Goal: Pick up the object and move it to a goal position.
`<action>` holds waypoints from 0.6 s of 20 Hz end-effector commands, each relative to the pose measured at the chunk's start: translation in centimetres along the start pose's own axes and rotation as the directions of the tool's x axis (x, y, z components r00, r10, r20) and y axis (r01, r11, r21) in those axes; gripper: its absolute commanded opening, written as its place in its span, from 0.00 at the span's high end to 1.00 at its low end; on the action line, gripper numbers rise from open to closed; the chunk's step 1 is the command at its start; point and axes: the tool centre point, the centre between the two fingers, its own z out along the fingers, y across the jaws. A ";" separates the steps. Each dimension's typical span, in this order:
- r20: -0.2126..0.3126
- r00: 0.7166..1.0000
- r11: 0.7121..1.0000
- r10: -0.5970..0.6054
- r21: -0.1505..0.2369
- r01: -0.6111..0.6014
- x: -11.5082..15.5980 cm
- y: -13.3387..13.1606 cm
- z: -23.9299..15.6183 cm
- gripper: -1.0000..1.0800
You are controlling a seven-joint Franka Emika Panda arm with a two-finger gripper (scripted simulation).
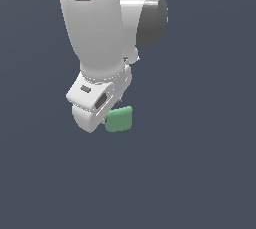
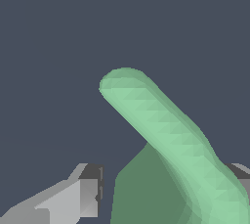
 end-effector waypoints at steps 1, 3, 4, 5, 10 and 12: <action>0.000 1.000 1.000 0.000 0.000 0.000 -0.5 1.1 -1.2 1.00; 0.000 1.000 1.000 0.000 0.000 0.000 -0.8 1.9 -2.0 1.00; 0.000 1.000 1.000 0.000 0.000 0.000 -0.9 2.3 -2.4 1.00; 0.001 1.000 1.000 0.000 0.000 0.000 -1.1 2.6 -2.8 1.00; 0.001 1.000 1.000 0.000 0.000 0.000 -1.7 4.2 -4.3 1.00; 0.001 1.000 1.000 0.000 0.000 0.000 -1.8 4.6 -4.8 1.00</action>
